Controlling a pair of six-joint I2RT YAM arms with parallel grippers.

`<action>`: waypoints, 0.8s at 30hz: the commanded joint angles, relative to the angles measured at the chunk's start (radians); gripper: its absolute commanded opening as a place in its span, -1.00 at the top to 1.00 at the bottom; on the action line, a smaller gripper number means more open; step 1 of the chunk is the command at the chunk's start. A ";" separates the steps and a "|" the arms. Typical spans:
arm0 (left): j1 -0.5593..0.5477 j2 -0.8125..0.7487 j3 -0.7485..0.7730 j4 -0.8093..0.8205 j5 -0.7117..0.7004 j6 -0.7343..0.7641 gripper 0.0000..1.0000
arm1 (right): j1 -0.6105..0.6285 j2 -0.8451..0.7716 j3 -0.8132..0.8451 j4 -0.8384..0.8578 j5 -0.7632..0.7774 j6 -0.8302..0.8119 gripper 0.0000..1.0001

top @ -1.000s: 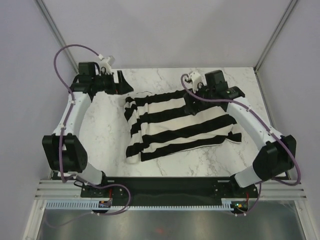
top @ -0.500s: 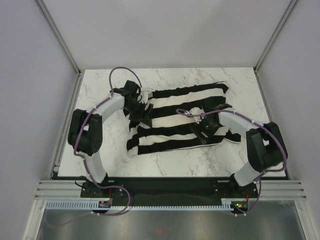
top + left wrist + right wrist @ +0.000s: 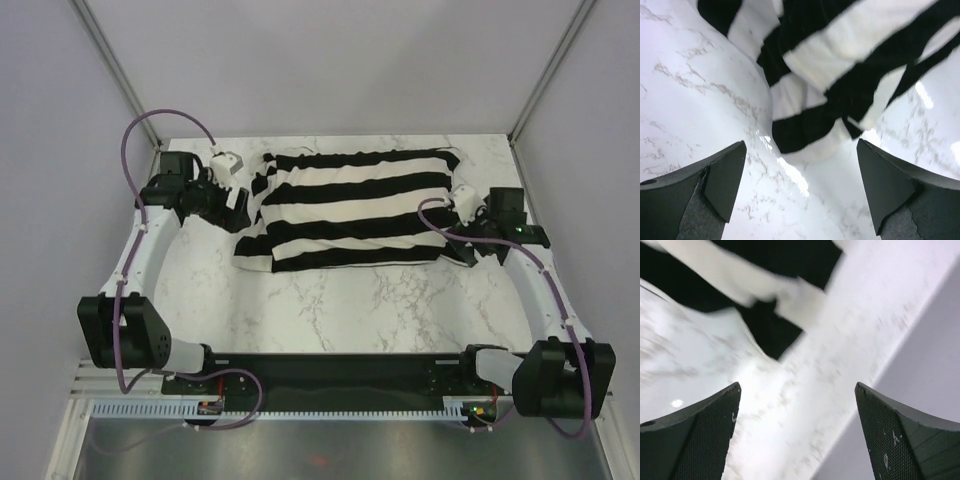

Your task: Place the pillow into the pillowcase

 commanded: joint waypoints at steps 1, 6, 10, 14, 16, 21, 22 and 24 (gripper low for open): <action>0.012 -0.050 -0.186 -0.042 0.034 0.321 -0.99 | -0.120 -0.053 -0.197 0.018 0.033 -0.267 -0.96; 0.042 -0.029 -0.310 -0.013 0.145 0.507 -1.00 | -0.224 0.047 -0.237 0.159 -0.120 -0.378 -0.96; 0.039 0.040 -0.305 0.040 0.166 0.524 -1.00 | -0.238 0.160 -0.234 0.291 -0.197 -0.406 -0.96; 0.025 0.088 -0.337 0.136 0.126 0.527 -1.00 | -0.238 0.249 -0.230 0.413 -0.275 -0.400 -0.96; -0.030 0.123 -0.351 0.196 0.074 0.522 -1.00 | -0.236 0.328 -0.187 0.420 -0.304 -0.381 -0.96; -0.111 0.209 -0.351 0.284 -0.036 0.519 -0.99 | -0.198 0.470 -0.115 0.462 -0.286 -0.323 -0.96; -0.120 0.227 -0.351 0.302 -0.052 0.522 -0.99 | -0.190 0.477 -0.118 0.486 -0.285 -0.321 -0.96; -0.140 0.241 -0.357 0.317 -0.075 0.521 -1.00 | -0.169 0.485 -0.136 0.492 -0.285 -0.334 -0.95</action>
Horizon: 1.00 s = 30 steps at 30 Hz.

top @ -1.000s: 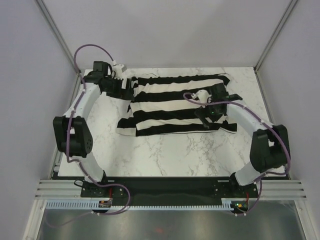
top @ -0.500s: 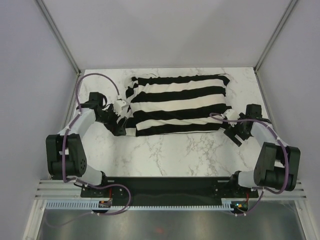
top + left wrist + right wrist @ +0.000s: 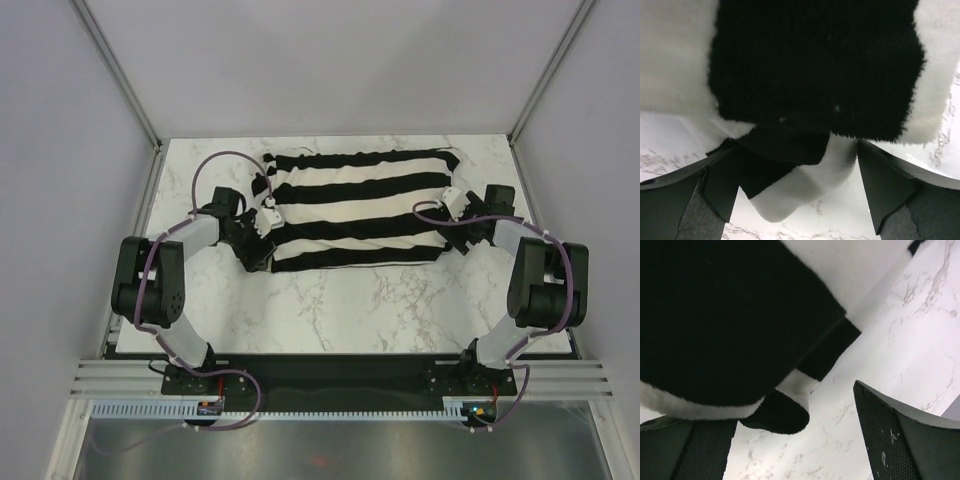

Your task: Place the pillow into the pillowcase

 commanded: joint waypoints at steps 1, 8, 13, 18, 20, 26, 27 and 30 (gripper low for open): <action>-0.027 0.037 -0.009 0.093 -0.067 0.048 -1.00 | 0.039 0.062 -0.057 0.006 -0.023 -0.010 -0.90; -0.034 0.019 -0.005 0.043 -0.107 0.013 0.64 | 0.004 0.008 -0.031 -0.164 -0.064 -0.090 1.00; 0.038 -0.188 -0.008 -0.051 0.059 -0.069 0.95 | -0.138 -0.167 0.039 -0.309 -0.287 0.058 1.00; 0.079 -0.457 0.026 -0.100 0.149 -0.195 0.95 | -0.330 -0.368 0.183 -0.354 -0.512 0.293 1.00; 0.081 -0.555 0.053 -0.100 0.150 -0.196 0.95 | -0.393 -0.429 0.243 -0.357 -0.601 0.391 1.00; 0.081 -0.693 0.159 -0.100 0.150 -0.196 0.95 | -0.537 -0.532 0.421 -0.362 -0.786 0.570 1.00; 0.082 -0.705 0.229 -0.132 0.186 -0.255 0.95 | -0.575 -0.534 0.461 -0.359 -0.823 0.609 1.00; 0.082 -0.754 0.346 -0.246 0.225 -0.498 0.95 | -0.689 -0.540 0.570 -0.207 -0.895 0.805 1.00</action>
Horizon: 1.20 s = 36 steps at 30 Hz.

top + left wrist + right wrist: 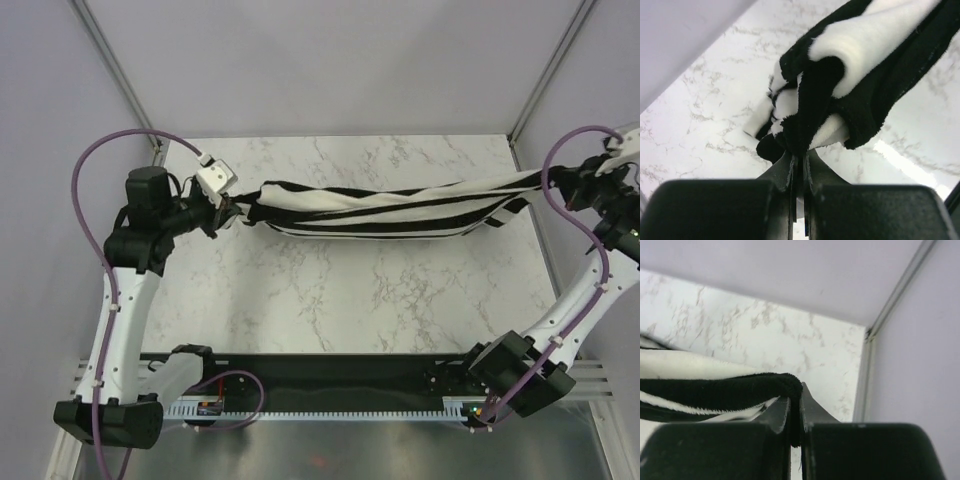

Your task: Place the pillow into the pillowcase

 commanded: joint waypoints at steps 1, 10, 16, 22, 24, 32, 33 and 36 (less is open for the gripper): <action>0.012 -0.079 0.156 -0.051 0.061 -0.247 0.95 | -0.099 -0.043 0.116 0.237 -0.148 0.276 1.00; 0.012 0.105 0.184 -0.059 -0.031 -0.299 0.95 | 0.161 0.128 0.054 0.411 0.209 0.335 1.00; 0.018 0.481 0.305 0.121 -0.131 -0.330 0.94 | 0.425 0.411 0.120 0.499 0.484 0.353 1.00; 0.038 0.960 0.897 0.036 -0.284 -0.396 -0.51 | 0.487 0.784 0.588 0.325 0.680 0.398 -0.20; 0.057 0.996 1.067 -0.057 -0.280 -0.422 -0.89 | 0.484 0.793 0.660 0.226 0.731 0.356 -0.64; 0.057 0.586 0.482 -0.169 -0.079 -0.368 -1.00 | 0.468 0.515 0.377 -0.046 0.656 -0.007 -0.88; 0.057 0.534 0.406 -0.180 -0.058 -0.377 -1.00 | 0.468 0.462 0.340 -0.119 0.644 -0.033 -0.88; 0.057 0.347 0.133 -0.189 0.002 -0.403 -0.99 | 0.468 0.347 0.186 -0.235 0.616 -0.144 -0.89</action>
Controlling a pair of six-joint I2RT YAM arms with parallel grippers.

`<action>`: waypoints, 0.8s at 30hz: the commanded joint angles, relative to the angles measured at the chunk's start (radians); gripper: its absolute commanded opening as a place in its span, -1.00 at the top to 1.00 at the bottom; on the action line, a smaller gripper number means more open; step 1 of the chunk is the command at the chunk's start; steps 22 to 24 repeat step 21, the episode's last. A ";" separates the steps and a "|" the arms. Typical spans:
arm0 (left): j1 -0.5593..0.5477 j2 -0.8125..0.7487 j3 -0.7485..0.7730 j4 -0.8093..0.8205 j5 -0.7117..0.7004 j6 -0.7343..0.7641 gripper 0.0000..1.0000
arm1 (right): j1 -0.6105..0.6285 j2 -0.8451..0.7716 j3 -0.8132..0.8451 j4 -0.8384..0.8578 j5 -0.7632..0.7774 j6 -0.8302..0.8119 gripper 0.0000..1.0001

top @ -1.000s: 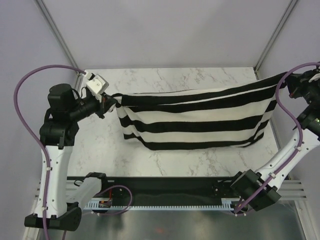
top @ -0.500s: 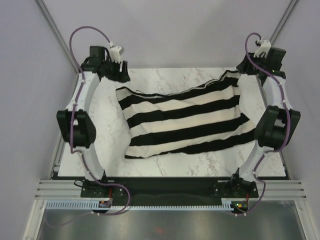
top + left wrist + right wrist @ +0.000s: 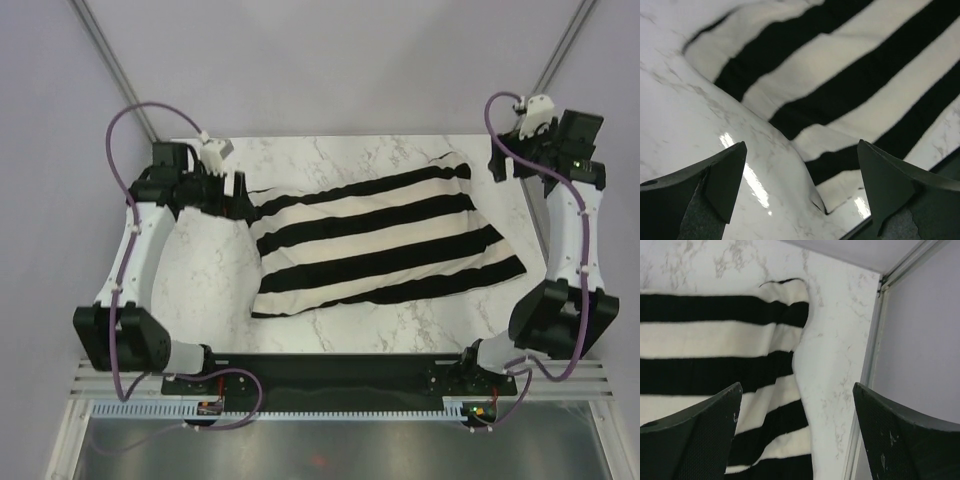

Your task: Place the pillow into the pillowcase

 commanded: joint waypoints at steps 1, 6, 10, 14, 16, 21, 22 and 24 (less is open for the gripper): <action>-0.002 -0.173 -0.276 -0.082 0.123 -0.032 -1.00 | 0.006 -0.114 -0.179 -0.215 -0.056 -0.186 -0.89; -0.002 -0.370 -0.382 -0.121 0.069 0.005 -1.00 | 0.006 -0.301 -0.329 -0.374 -0.154 -0.229 -0.96; -0.002 -0.376 -0.355 -0.203 -0.035 0.083 -1.00 | 0.006 -0.359 -0.421 -0.457 -0.130 -0.206 -0.96; -0.002 -0.395 -0.403 -0.197 -0.037 0.103 -0.99 | 0.006 -0.438 -0.547 -0.447 -0.101 -0.205 -0.96; -0.002 -0.399 -0.424 -0.187 -0.038 0.097 -0.99 | 0.006 -0.461 -0.574 -0.431 -0.079 -0.193 -0.96; -0.002 -0.405 -0.437 -0.152 -0.031 0.085 -1.00 | 0.006 -0.456 -0.553 -0.428 -0.092 -0.165 -0.96; -0.002 -0.405 -0.437 -0.152 -0.031 0.085 -1.00 | 0.006 -0.456 -0.553 -0.428 -0.092 -0.165 -0.96; -0.002 -0.405 -0.437 -0.152 -0.031 0.085 -1.00 | 0.006 -0.456 -0.553 -0.428 -0.092 -0.165 -0.96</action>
